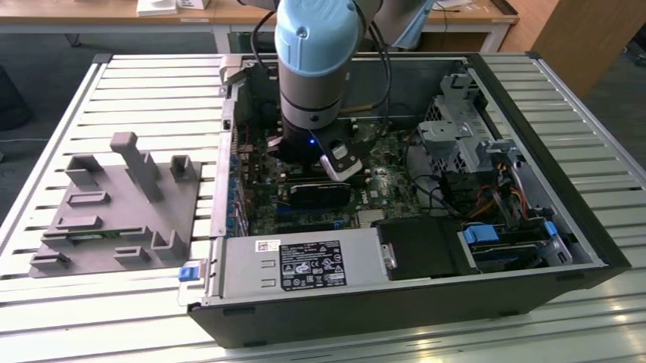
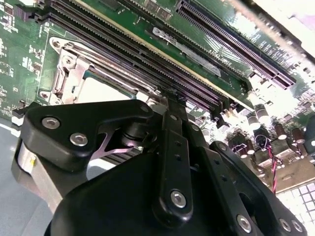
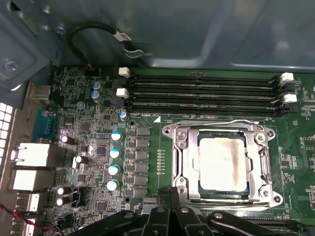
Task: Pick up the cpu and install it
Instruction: 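Install the second cpu locking lever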
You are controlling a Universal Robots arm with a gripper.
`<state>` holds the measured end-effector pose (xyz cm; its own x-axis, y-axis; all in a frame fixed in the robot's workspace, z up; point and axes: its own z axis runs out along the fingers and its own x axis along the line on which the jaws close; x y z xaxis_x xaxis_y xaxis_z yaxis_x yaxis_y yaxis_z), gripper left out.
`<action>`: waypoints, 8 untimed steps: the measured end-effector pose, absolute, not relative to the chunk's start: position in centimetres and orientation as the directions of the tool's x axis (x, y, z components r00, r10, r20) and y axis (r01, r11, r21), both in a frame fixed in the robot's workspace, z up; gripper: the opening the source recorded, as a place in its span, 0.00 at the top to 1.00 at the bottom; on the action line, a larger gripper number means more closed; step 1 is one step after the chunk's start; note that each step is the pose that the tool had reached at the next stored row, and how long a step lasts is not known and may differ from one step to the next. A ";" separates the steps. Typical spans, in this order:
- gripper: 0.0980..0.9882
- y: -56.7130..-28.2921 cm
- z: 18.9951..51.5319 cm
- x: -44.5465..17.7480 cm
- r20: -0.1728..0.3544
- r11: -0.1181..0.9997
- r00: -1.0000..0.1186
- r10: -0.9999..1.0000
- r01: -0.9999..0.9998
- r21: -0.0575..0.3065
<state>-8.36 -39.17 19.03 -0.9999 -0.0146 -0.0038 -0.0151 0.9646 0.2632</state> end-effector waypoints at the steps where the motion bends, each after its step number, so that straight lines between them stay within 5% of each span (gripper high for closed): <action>1: 0.99 -39.2 19.0 -8.4 -0.004 0.965 -1.000 -0.015 -0.015 0.263; 8: 0.99 -39.2 20.0 -8.4 -0.008 0.964 -1.000 -0.015 -0.016 0.264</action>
